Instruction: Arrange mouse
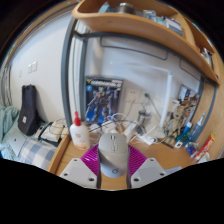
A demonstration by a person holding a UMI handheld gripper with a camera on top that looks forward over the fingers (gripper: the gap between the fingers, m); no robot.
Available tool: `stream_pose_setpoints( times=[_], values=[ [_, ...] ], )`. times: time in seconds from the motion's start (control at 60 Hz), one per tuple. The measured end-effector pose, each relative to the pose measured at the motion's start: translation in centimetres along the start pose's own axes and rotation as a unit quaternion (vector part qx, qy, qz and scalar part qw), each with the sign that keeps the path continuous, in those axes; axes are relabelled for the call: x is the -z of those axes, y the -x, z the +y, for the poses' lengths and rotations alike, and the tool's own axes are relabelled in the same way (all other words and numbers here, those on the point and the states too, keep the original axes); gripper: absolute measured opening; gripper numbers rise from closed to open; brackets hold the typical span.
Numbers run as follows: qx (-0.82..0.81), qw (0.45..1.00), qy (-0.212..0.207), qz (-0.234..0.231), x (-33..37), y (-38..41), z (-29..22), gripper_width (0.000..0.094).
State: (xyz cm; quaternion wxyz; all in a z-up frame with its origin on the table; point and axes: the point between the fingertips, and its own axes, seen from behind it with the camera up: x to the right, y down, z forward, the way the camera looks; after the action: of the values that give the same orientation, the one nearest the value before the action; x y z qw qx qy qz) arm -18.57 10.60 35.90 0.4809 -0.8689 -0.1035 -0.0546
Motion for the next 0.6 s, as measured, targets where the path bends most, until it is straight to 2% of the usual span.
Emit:
stream_pose_setpoints(
  times=[0.083,0.217,0.4,0.6],
  values=[
    [-0.008,0.999,-0.029,0.018,3.0,-6.3,-3.0,0.0342],
    [-0.014,0.998,-0.027,0.05,5.1,-17.3,-1.2,0.034],
    [-0.027,0.996,0.02,0.077,4.0,-28.7,7.3,0.0339],
    [-0.061,0.992,0.089,0.066,1.4,-33.2,18.5,0.0347]
  ],
)
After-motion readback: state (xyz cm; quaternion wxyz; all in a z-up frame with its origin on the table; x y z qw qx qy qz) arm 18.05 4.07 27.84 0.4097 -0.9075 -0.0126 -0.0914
